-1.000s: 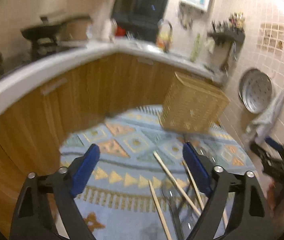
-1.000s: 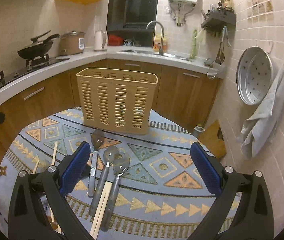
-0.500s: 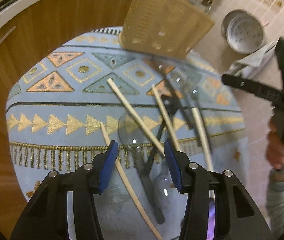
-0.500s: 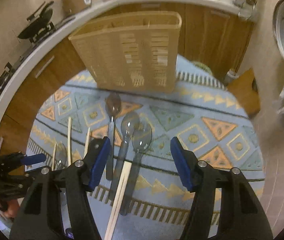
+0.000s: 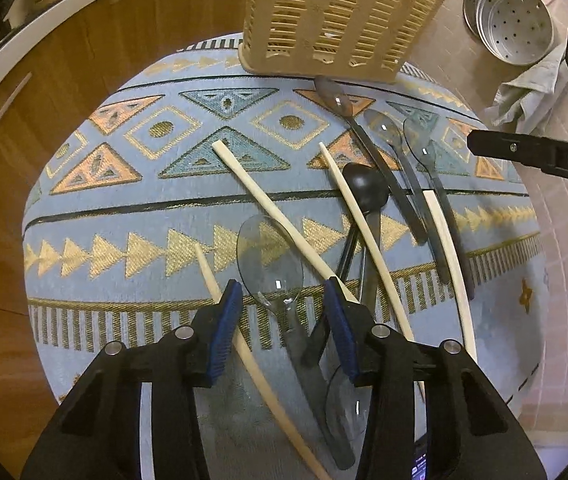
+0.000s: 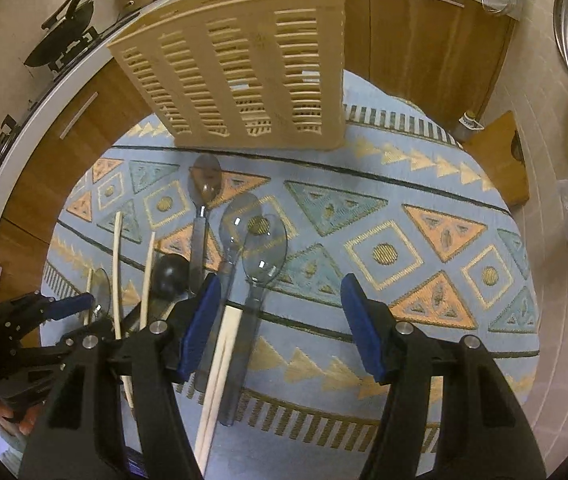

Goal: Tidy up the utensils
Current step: 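Lower the right tool and grasp a clear plastic spoon by its handle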

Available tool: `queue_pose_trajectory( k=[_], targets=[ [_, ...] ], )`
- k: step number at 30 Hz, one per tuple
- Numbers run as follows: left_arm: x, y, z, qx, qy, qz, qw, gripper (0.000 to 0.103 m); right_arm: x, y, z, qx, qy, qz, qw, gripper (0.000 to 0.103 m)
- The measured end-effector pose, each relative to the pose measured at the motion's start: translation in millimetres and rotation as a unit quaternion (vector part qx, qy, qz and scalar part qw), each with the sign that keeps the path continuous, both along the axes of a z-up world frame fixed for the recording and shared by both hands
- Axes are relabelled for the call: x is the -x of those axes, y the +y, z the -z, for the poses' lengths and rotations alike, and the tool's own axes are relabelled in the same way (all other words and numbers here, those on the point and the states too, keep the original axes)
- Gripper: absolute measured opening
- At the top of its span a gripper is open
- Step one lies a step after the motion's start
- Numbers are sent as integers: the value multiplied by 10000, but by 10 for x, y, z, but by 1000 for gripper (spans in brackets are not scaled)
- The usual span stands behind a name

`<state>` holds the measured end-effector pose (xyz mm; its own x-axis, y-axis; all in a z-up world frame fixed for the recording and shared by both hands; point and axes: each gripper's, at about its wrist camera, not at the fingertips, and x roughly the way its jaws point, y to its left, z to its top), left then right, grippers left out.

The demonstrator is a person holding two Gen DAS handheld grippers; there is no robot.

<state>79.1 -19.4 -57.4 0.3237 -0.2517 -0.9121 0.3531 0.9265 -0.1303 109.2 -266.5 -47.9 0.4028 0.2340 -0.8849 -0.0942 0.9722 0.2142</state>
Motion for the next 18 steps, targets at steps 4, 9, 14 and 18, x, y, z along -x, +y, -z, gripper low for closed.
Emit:
queue_pose_trajectory(
  k=[4,9,14,18],
  targets=[
    [-30,-29,2,-67,-5,-5,10000,40,-48,-4,56,23,112,-22,9999,59],
    [-73,-111,12,-310,-166,21,9994,31,-143,9,57,-90,261,-46,9996,59],
    [-98,-53,-9,-94,-258,-75,9996,30,-338,40,117,-199,535,-6,9984,59],
    [-140,13,-70,98,-353,-140,9992,30,-456,166,257,-38,767,-66,9970,52]
  ],
)
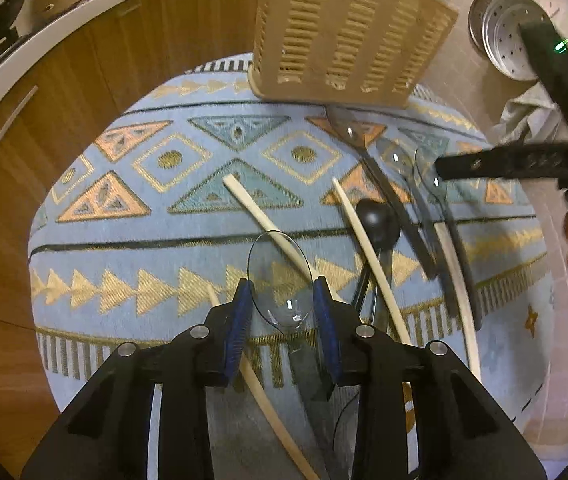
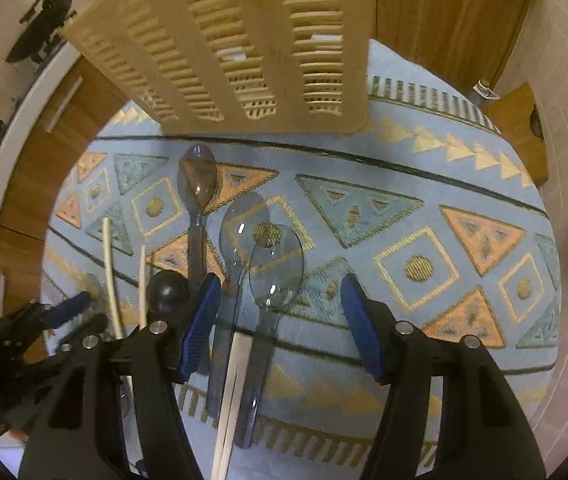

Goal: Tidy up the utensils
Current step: 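Lower the right tool and grasp a clear plastic spoon by its handle, then lift the spoon with the right tool and drop it into the beige caddy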

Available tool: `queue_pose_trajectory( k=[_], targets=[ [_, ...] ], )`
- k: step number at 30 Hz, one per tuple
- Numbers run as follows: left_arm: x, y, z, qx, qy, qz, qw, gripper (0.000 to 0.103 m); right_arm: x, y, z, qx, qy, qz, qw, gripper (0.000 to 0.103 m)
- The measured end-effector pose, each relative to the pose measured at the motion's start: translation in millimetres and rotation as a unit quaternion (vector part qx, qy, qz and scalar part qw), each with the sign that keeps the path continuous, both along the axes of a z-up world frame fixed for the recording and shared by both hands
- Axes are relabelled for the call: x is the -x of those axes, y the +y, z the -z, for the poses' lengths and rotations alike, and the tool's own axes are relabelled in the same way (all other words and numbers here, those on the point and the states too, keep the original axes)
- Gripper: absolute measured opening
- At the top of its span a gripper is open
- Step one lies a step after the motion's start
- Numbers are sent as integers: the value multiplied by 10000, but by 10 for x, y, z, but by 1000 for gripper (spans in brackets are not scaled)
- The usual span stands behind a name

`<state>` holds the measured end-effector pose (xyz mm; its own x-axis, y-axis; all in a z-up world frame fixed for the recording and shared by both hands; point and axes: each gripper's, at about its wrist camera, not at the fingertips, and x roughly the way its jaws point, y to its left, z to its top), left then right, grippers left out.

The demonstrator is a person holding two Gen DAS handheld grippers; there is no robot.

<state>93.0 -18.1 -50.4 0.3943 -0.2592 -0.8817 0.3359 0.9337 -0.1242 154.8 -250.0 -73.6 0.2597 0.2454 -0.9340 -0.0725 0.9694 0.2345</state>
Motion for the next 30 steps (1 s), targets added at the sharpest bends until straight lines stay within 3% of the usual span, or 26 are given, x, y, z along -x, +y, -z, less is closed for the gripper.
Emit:
queue_pose_trajectory(
  k=[3,15,20,25,30],
  targets=[
    [-19,18,-65,61,-101,-28,9999,30,-64,87,65,144,118,-60,9998,37],
    [-22,23,-207,200,-394,-45,9990,30,-130,414,162,972,151,-258,9948,34],
    [-17,34,-299,368,-637,-100,9972,30,-82,519,130,989,112,-331,9945,30],
    [81,49,-597,629,-1323,-134,9891,29,220,461,-226,747,-606,-423,9945,30],
    [108,34,-1191,952,-2242,-170,9697,29,586,290,-997,371,-1917,-399,9799,30]
  ],
)
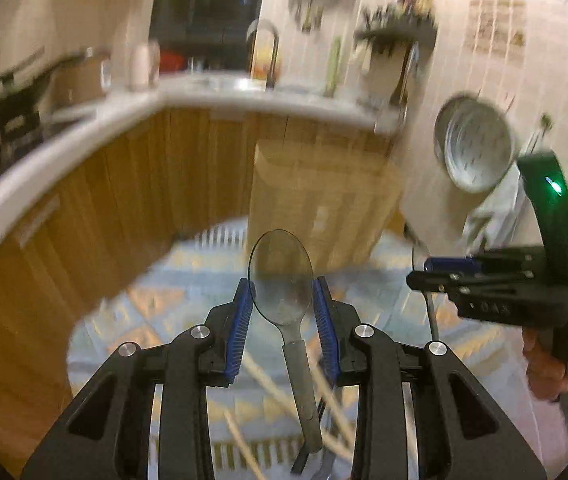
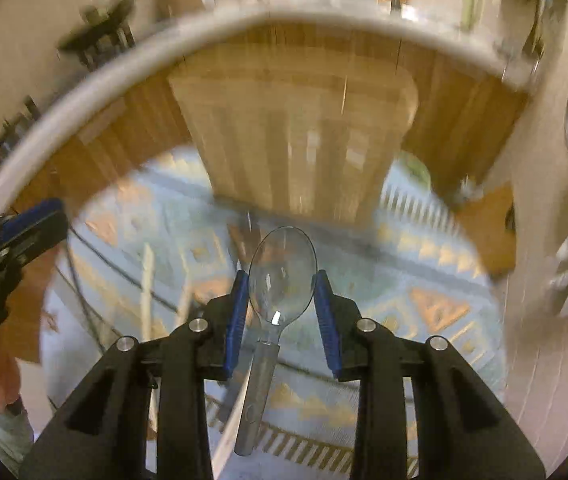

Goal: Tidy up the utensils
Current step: 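Lift the spoon with the right tool and drop it into the beige caddy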

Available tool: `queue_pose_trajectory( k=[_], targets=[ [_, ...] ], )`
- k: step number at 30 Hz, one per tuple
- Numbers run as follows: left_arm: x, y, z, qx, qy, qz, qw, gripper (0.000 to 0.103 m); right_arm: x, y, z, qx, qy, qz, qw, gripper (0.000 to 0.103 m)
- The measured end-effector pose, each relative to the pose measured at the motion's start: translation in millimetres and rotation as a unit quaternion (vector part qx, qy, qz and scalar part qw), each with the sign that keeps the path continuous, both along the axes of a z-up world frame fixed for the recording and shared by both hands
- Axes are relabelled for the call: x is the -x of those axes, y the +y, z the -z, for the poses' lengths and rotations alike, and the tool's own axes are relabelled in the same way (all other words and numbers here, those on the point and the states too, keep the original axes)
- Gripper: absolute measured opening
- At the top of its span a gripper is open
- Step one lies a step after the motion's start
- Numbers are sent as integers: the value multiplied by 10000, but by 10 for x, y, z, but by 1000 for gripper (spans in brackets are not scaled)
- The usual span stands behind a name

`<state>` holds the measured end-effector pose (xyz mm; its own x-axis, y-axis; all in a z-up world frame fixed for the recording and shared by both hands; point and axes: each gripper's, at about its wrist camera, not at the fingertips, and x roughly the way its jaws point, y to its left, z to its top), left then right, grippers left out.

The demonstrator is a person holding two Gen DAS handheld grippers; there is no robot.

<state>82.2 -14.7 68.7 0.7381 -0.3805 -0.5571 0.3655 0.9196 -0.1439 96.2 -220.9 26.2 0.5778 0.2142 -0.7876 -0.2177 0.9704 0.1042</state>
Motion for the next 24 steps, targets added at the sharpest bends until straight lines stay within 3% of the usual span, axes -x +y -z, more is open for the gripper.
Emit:
queue_pose_trajectory(
  k=[5,9,13,17,24],
  targets=[
    [-123,-145,-651,145,-1124,-270,9932,29,56,-182,-744,-304,-1384,283,9895,30],
    [-321,-331,-1030,282,-2068,-538,9765,29,-68,-317,-1205,-324,-2496,827,9643,30],
    [-581,-604,-1092,172,-2581,-861,9621,29,-208,-407,-1351,-180,-3485,1406,9265,30],
    [-930,-786,-880,-25,-2692,-1122,9565,29,-516,-403,-1218,62,-3715,1820,9104,30],
    [-1364,-814,-469,-5,-2399,-1259,9626,29,-998,-395,-722,311,-3524,2065,9123,30]
  ],
)
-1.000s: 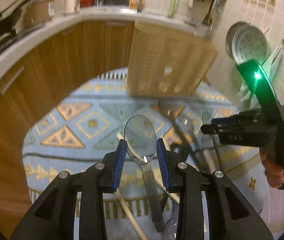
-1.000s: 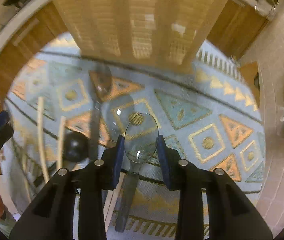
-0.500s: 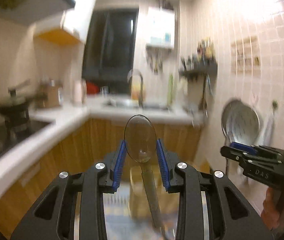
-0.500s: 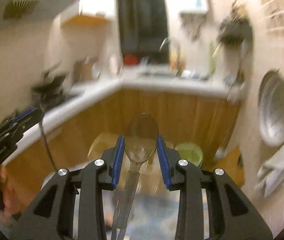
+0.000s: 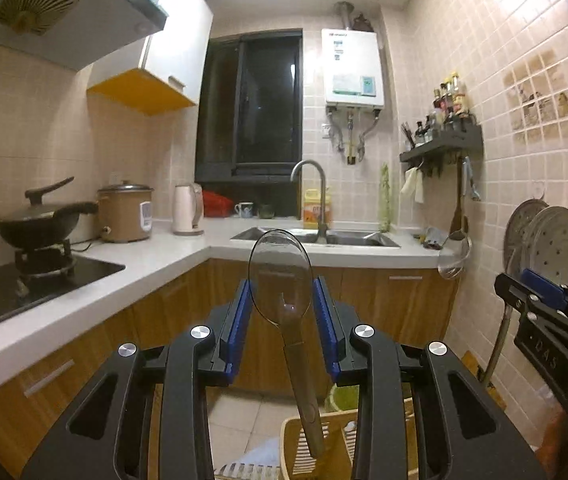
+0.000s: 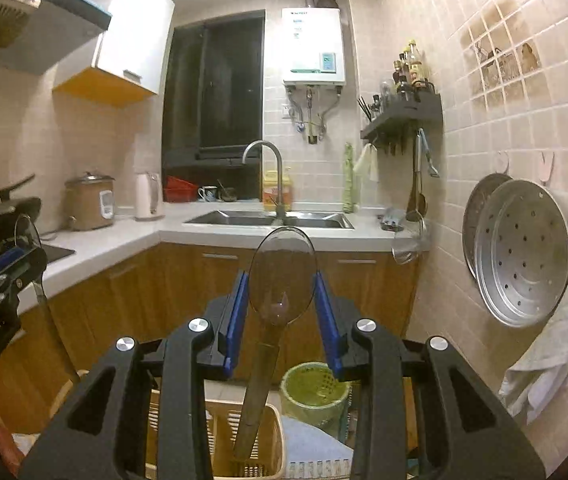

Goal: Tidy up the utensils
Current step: 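Lift the spoon with the right tool and drop it into the beige caddy, then lower the right tool and grasp another clear spoon by its handle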

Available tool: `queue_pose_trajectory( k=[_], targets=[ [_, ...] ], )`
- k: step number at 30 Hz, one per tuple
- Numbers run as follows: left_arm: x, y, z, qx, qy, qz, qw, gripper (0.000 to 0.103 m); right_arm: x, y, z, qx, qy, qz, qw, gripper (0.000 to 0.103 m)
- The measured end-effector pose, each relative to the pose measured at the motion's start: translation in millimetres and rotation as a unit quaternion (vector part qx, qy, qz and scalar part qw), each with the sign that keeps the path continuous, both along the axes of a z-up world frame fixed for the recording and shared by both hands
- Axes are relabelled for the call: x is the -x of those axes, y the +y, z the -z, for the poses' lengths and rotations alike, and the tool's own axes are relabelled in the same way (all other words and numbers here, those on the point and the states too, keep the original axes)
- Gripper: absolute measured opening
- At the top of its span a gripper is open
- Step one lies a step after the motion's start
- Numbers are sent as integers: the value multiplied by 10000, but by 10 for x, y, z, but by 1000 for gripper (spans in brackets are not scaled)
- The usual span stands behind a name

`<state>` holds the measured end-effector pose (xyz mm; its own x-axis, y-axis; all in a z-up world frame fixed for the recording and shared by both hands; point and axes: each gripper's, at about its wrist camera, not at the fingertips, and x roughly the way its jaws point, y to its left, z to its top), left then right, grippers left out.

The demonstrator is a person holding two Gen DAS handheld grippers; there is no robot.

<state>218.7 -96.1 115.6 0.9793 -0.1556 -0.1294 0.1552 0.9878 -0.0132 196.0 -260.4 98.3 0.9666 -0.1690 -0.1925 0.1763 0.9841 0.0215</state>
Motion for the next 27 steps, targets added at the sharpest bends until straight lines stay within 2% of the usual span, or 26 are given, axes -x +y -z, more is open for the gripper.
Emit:
queue_pose_trajectory(
  k=[3,8,10,11,13,19,22,25,27],
  targets=[
    [-54,-3,124,-29,80,-37,10000,30,-93,29,233,63,111,-88,9999,30],
    [-45,33,238,-20,325,30,9995,31,-71,44,423,103,271,-207,9994,31],
    [12,76,265,-58,416,79,9991,40,-25,33,459,-21,392,-347,9986,32],
    [54,97,265,-59,406,114,9991,41,5,22,468,-95,437,-410,9982,34],
    [174,145,240,-116,416,170,9989,48,77,-9,467,-245,516,-552,9968,55],
    [548,354,4,86,585,415,9974,54,463,-125,181,-563,521,-807,9938,55],
    [728,501,-168,297,969,536,9934,54,668,-145,-28,-604,713,-913,9914,56],
    [870,646,-273,444,1458,746,9855,54,839,-126,-176,-526,1135,-961,9875,56],
    [936,722,-298,451,1911,867,9767,54,916,-103,-216,-525,1466,-1109,9816,56]
  ],
)
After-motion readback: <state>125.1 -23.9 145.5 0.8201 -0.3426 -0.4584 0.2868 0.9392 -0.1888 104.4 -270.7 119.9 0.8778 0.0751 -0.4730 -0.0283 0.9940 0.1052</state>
